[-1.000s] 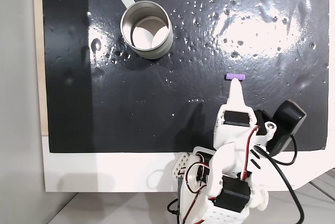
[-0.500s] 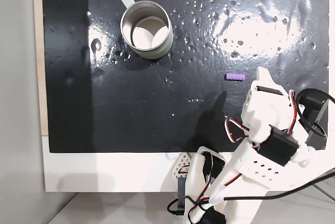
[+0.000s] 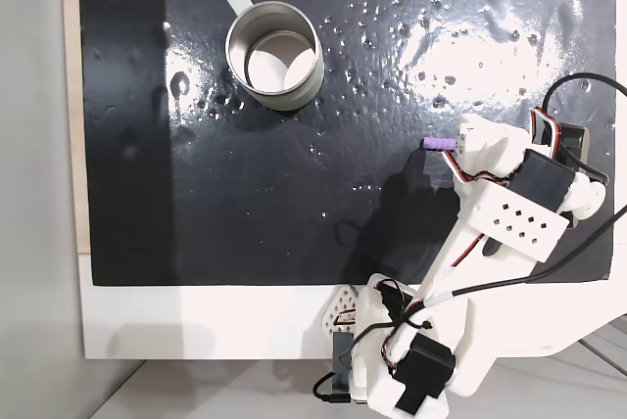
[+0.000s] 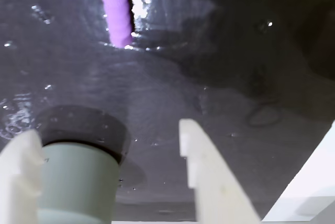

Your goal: Grasp a pengrip and put it in the cup.

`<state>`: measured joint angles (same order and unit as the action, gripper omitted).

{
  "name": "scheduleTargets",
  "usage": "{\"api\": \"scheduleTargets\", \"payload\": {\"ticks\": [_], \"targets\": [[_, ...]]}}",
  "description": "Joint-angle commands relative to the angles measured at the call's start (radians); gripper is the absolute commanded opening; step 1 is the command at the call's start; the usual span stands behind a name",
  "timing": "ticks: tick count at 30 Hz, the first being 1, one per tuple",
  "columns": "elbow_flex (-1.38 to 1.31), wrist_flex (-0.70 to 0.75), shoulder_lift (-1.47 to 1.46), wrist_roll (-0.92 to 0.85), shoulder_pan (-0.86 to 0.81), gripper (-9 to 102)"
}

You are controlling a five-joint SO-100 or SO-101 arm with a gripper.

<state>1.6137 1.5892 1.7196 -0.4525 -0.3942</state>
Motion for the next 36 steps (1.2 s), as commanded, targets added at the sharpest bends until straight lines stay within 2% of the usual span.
{"api": "scheduleTargets", "payload": {"ticks": [1, 33, 36], "targets": [[-0.083, -0.035, -0.038, -0.023, 0.018, 26], [-0.091, -0.278, -0.459, -0.031, 0.023, 22], [-0.091, -0.296, -0.476, -0.023, 0.029, 19]]}}
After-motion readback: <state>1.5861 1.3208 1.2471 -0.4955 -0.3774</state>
